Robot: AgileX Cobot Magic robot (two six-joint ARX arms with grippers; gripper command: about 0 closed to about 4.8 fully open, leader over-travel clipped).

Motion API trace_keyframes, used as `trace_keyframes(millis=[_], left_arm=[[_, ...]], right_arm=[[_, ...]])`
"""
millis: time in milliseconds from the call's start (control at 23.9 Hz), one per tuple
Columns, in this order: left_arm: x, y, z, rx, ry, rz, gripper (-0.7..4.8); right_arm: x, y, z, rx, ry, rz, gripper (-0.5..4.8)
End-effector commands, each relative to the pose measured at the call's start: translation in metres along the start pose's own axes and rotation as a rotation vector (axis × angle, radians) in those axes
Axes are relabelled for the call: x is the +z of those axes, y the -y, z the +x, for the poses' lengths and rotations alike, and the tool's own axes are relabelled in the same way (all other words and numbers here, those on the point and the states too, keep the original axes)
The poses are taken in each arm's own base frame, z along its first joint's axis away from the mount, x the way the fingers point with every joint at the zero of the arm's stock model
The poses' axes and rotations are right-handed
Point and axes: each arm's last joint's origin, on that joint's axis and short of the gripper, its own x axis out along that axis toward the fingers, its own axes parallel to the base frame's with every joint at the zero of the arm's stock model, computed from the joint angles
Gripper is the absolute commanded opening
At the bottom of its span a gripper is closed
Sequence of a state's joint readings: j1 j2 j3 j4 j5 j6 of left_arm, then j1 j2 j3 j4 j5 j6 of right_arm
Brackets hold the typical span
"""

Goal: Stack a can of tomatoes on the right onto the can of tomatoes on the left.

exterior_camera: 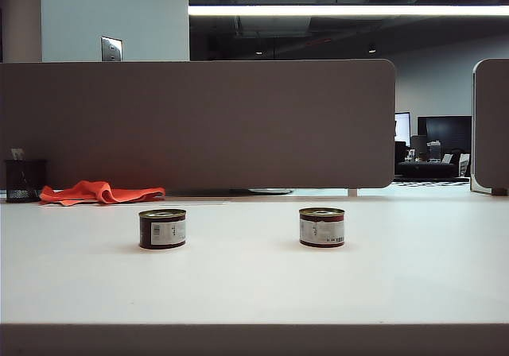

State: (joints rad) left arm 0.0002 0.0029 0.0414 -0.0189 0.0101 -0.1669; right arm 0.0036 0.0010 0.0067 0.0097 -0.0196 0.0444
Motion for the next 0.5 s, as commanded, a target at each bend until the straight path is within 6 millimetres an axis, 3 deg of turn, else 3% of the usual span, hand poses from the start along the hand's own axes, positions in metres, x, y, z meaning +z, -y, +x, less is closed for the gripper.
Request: trace_keyframes(millis=[42, 251, 376, 502], left_arm=[[0.027, 0.006, -0.007, -0.06, 0.038, -0.018, -0.06], [0.049, 0.012, -0.016, -0.128, -0.052, 0.06, -0.06], [0.061, 0.017, -0.014, -0.223, -0.112, 0.071, -0.06], [0.086, 0.025, -0.005, -0.333, -0.185, 0.082, -0.06]], right_arm=[[0.001, 0.0, 0.0, -0.001, 0.024, 0.008, -0.02], [0.004, 0.0, -0.001, 0.002, 0.025, 0.089, -0.03], [0.027, -0.002, -0.007, 0.011, 0.028, 0.116, -0.03], [0.056, -0.005, -0.017, 0.084, 0.044, 0.114, -0.03]])
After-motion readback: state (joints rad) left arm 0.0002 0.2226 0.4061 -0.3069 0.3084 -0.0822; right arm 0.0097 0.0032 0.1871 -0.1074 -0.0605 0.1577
